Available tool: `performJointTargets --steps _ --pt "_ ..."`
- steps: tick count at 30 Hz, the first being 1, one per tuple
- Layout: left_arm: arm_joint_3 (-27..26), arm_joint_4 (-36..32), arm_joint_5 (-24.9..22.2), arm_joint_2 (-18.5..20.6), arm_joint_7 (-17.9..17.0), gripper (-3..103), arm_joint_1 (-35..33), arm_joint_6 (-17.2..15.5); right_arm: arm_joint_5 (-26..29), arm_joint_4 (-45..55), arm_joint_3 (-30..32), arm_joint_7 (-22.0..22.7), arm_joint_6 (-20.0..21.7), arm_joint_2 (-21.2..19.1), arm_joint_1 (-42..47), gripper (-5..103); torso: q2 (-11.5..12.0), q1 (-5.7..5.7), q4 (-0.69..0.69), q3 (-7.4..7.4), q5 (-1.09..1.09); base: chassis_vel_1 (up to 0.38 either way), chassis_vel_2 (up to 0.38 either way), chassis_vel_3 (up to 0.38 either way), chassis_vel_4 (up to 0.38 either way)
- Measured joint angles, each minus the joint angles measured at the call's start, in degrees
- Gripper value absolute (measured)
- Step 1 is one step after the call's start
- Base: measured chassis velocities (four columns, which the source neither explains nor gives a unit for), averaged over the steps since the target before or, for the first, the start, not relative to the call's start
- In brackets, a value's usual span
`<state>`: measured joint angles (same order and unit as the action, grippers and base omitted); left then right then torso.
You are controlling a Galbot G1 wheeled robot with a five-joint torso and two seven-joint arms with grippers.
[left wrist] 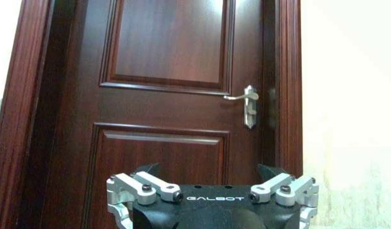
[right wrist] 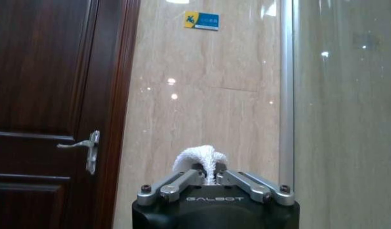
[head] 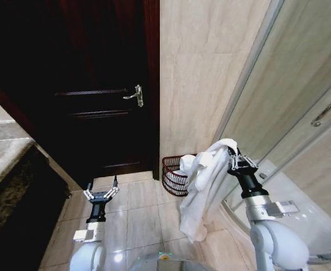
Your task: Discard the used towel into the hamper.
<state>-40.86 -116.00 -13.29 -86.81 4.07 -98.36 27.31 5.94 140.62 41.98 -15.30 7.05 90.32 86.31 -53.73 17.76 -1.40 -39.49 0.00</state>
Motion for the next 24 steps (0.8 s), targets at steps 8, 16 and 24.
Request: performJointTargets --steps 8,16,24 --pt "0.06 0.15 -0.19 -0.20 0.67 100 0.02 -0.13 -0.03 -0.19 0.14 0.05 -0.09 -0.01 -0.56 4 -2.11 0.94 0.00 -1.16 0.00 0.000 0.000 0.000 0.000" --pt "0.18 0.20 0.26 -0.34 1.01 100 0.15 -0.61 -0.11 -1.11 0.06 -0.03 -0.29 0.03 -1.61 4 -4.41 1.98 0.00 -2.42 0.00 0.000 0.000 0.000 0.000" --pt "-0.22 -0.04 0.42 -0.16 1.78 100 0.16 -1.09 0.87 -1.77 0.10 0.09 0.03 -1.26 -3.14 4 -6.86 3.09 -0.01 -3.76 0.00 0.000 0.000 0.000 0.000"
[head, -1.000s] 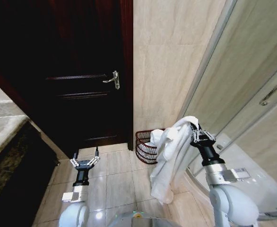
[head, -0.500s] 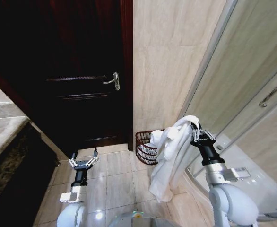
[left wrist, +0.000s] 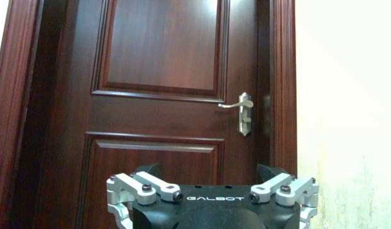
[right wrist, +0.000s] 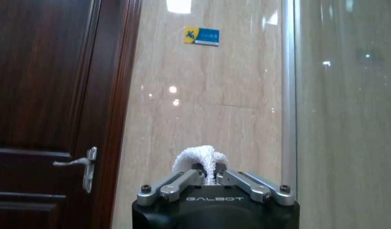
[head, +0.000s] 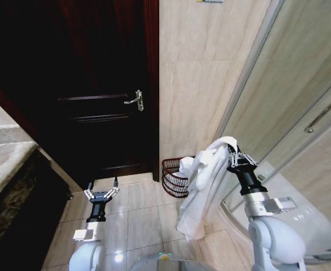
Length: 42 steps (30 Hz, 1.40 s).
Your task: Discard the used towel into the hamper.
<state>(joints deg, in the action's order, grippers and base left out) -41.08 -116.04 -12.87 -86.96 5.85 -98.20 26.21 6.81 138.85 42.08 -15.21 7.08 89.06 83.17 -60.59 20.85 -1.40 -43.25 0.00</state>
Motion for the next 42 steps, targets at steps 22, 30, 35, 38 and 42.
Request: performJointTargets --steps 22,30,35,38,42 --pt "-0.01 -0.50 2.22 -2.87 1.46 100 0.51 -1.22 3.78 -2.09 -0.02 0.87 0.10 -1.71 -1.95 4 -6.45 2.91 0.00 -3.54 0.00 0.000 0.000 0.000 0.000" --pt "0.12 -1.08 2.31 -3.21 2.26 100 0.27 -1.48 3.56 -1.99 0.09 0.82 0.02 -1.84 -1.73 4 -9.19 4.15 0.00 -5.03 0.00 0.000 0.000 0.000 0.000" --pt "0.03 -1.41 2.31 -3.14 2.46 100 -0.01 -1.47 3.31 -1.86 0.18 0.53 0.01 -1.96 -1.90 4 -10.33 4.68 0.00 -5.64 0.00 0.000 0.000 0.000 0.000" --pt "-0.17 -2.05 2.04 -2.85 2.40 100 -0.51 -1.36 2.96 -2.05 0.11 0.41 -0.16 -1.97 -2.21 4 -11.55 5.24 0.00 -6.31 0.00 0.000 0.000 0.000 0.000" --pt "-0.27 -2.63 2.01 -2.67 2.25 100 -1.21 -1.29 2.42 -2.35 0.19 0.17 -0.79 -2.06 -2.69 4 -12.11 5.47 0.00 -6.66 0.00 0.000 0.000 0.000 0.000"
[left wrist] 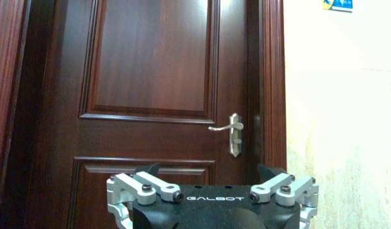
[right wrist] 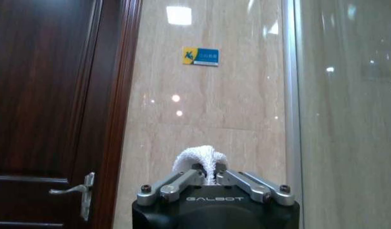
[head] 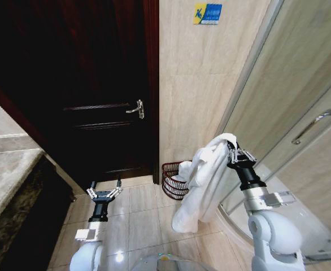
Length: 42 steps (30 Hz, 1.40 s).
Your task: Discard the used towel into the hamper.
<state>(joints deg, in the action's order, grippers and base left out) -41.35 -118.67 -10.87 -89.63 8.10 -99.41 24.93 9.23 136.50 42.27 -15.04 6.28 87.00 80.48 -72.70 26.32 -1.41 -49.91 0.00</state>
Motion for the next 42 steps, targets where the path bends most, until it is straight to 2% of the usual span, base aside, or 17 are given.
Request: performJointTargets --steps 11,25,35,42 --pt "0.56 0.05 0.87 -0.10 -0.01 100 0.26 0.33 0.08 0.08 0.19 0.34 -0.31 0.21 0.47 4 0.06 -0.04 0.01 0.01 0.00 -0.034 0.034 0.030 -0.047" --pt "0.41 -0.01 0.94 -0.27 -0.07 100 0.36 0.23 0.20 1.75 0.08 0.45 -0.47 0.58 1.69 4 0.42 -0.14 0.00 0.19 0.00 -0.202 0.189 0.200 -0.199" --pt "0.72 0.40 1.22 -0.42 -0.05 100 0.67 0.41 0.46 2.32 0.95 0.96 -1.57 0.55 2.76 4 0.52 -0.33 0.01 0.32 0.01 -0.037 0.050 -0.001 -0.011" --pt "0.41 -0.20 1.47 -0.66 -0.45 100 0.35 0.31 1.56 2.69 1.07 2.02 -0.84 0.03 2.08 4 0.61 -0.32 0.00 0.32 0.01 0.017 -0.020 -0.026 0.016"
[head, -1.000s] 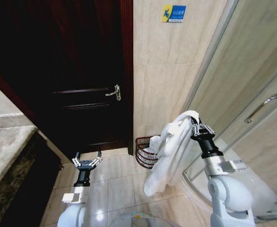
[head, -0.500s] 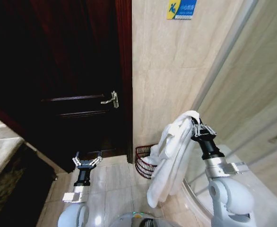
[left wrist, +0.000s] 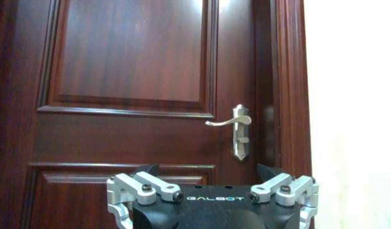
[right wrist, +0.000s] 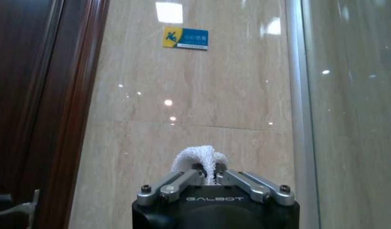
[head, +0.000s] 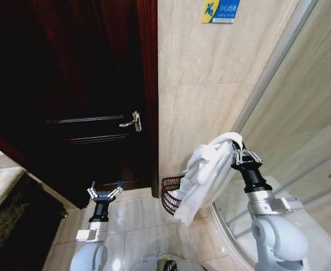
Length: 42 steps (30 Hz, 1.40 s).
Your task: Discard the used towel into the hamper.
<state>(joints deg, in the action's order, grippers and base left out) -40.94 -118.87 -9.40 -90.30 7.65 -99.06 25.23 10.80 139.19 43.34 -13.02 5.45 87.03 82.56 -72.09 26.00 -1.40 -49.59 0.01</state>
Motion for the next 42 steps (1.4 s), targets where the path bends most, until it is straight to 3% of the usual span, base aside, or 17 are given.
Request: performJointTargets --steps 14,21,25,33,42 --pt "-0.52 -0.86 0.37 -0.89 -0.96 100 -0.67 -0.45 5.61 0.54 -0.75 5.39 6.62 -4.65 -7.69 4 0.08 0.00 0.00 0.04 -0.02 0.000 0.000 0.000 0.000" --pt "-0.58 -0.17 1.09 -1.81 -0.97 100 -0.97 -0.42 11.16 1.85 -1.03 6.97 10.20 -12.06 -14.75 4 0.10 -0.01 -0.01 0.05 -0.01 0.000 0.000 0.000 0.000" --pt "-0.39 0.82 1.52 -1.87 -0.99 100 -1.20 0.05 14.36 2.28 -0.30 7.75 10.94 -15.13 -15.99 4 0.11 -0.02 -0.01 0.06 0.00 0.000 0.000 0.000 0.000" --pt "0.04 0.63 2.12 -1.88 -1.02 100 -1.27 0.15 15.14 3.22 0.40 7.97 10.96 -15.43 -14.81 4 0.12 -0.03 0.00 0.06 -0.02 0.000 0.000 0.000 0.000" --pt "0.59 0.32 3.14 -1.87 -1.04 100 -1.15 0.10 19.06 4.12 1.36 10.90 12.56 -19.22 -16.46 4 0.14 -0.03 -0.01 0.07 -0.01 0.000 0.000 0.000 0.000"
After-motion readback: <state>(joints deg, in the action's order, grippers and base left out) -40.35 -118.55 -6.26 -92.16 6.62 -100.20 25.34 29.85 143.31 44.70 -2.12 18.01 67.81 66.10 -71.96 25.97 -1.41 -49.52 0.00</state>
